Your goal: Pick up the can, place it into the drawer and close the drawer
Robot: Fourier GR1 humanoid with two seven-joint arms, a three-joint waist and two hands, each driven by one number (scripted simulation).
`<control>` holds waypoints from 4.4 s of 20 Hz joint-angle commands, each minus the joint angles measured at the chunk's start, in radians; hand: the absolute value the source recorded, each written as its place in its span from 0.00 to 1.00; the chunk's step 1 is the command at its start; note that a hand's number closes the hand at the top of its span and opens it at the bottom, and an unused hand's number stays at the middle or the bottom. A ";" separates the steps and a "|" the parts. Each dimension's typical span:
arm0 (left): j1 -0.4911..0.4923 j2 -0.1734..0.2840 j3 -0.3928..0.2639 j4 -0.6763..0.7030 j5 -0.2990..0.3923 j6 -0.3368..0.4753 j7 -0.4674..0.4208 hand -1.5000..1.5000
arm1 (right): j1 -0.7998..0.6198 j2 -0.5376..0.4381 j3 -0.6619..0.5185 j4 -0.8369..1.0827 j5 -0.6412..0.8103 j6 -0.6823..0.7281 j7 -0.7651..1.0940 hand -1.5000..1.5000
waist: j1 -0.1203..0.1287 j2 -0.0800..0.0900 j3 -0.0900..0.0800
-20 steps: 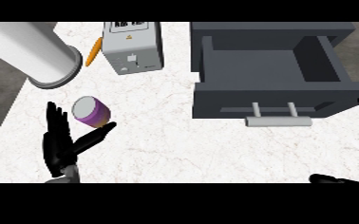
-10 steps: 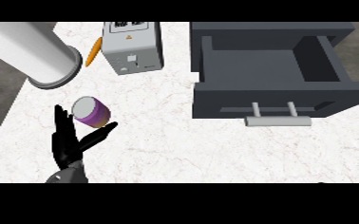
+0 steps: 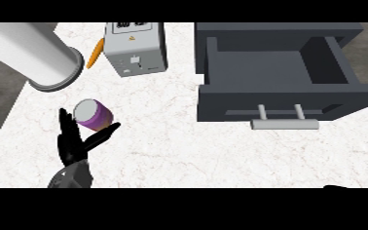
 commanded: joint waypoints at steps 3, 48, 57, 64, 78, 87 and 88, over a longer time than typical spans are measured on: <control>-0.078 0.078 0.054 0.201 0.046 -0.107 -0.115 0.00 | -0.100 -0.022 0.016 -0.042 0.022 -0.048 0.121 0.00 | 0.000 0.001 -0.001; -0.526 -0.070 -0.265 0.007 -0.111 -0.298 0.253 1.00 | -0.080 -0.045 -0.093 -0.016 0.014 -0.013 0.072 0.00 | 0.018 -0.010 0.002; -0.689 -0.084 -0.366 -0.188 -0.034 -0.156 0.544 1.00 | -0.093 -0.042 -0.104 0.022 -0.017 -0.001 0.047 0.00 | 0.001 -0.003 0.001; -0.841 -0.084 -0.436 -0.210 -0.046 -0.028 0.703 1.00 | -0.130 -0.048 -0.079 -0.055 0.019 -0.036 0.130 0.00 | -0.006 -0.001 0.001; -1.211 -0.084 -0.529 0.110 0.089 0.084 0.758 1.00 | -0.147 -0.031 -0.028 -0.030 0.061 -0.038 0.109 0.00 | -0.048 0.011 0.002; -1.321 -0.084 -0.594 0.266 0.152 0.126 0.699 1.00 | -0.168 -0.017 0.002 -0.030 0.066 -0.046 0.113 0.00 | -0.068 0.016 0.003; -1.332 -0.084 -0.562 0.304 0.158 0.094 0.679 1.00 | -0.204 -0.049 -0.022 -0.018 0.044 -0.042 0.137 0.00 | -0.070 0.020 0.003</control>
